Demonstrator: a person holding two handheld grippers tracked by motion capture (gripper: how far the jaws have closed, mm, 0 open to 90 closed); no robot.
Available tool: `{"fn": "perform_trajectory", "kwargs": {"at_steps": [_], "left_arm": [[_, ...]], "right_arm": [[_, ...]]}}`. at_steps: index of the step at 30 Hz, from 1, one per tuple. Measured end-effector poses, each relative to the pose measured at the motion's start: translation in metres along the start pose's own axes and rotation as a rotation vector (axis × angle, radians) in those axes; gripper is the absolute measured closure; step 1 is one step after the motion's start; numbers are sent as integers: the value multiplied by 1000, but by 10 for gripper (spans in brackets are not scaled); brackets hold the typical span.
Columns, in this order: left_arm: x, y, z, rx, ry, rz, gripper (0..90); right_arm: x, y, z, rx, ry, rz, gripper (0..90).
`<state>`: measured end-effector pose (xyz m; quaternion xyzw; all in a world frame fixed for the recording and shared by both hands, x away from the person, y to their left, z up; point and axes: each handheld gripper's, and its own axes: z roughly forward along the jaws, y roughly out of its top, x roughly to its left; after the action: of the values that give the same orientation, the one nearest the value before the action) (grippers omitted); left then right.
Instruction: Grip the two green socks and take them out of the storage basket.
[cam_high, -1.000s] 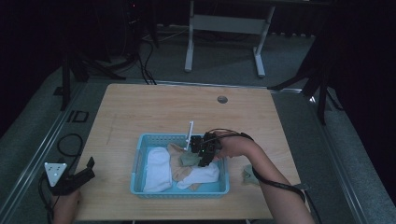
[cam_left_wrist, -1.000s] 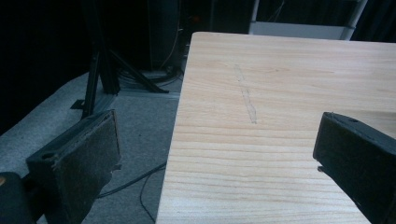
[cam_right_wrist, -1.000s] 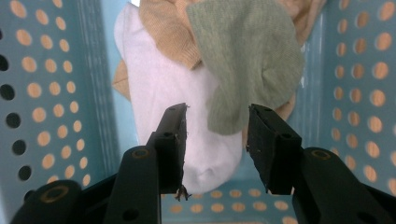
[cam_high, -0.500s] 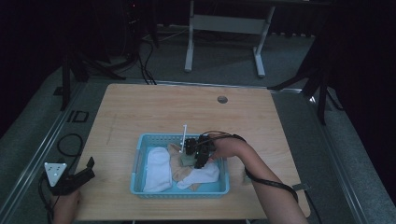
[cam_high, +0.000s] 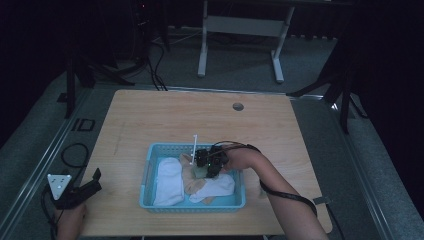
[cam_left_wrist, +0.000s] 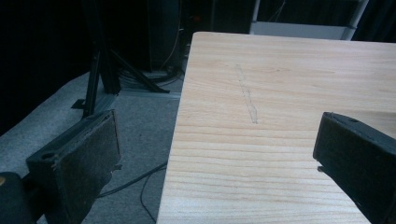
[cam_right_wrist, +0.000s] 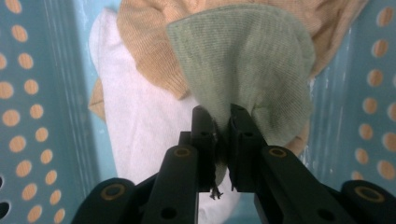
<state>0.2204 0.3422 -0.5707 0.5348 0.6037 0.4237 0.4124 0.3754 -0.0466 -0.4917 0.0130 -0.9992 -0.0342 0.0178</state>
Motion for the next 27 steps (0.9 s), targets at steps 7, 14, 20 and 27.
{"fn": "perform_trajectory", "kwargs": {"at_steps": [7,14,20,27], "left_arm": [[0,0,0,3,1,0,4],[0,0,0,4,3,2,4],[0,0,0,4,2,0,4],[0,0,0,6,3,-1,3]], "right_arm": [[4,-1,-19,-7,-21,-13,834],[7,-3,-45,-40,-55,-14,835],[11,-6,-64,-46,-81,-26,834],[13,-14,-87,-67,-102,-13,835]]}}
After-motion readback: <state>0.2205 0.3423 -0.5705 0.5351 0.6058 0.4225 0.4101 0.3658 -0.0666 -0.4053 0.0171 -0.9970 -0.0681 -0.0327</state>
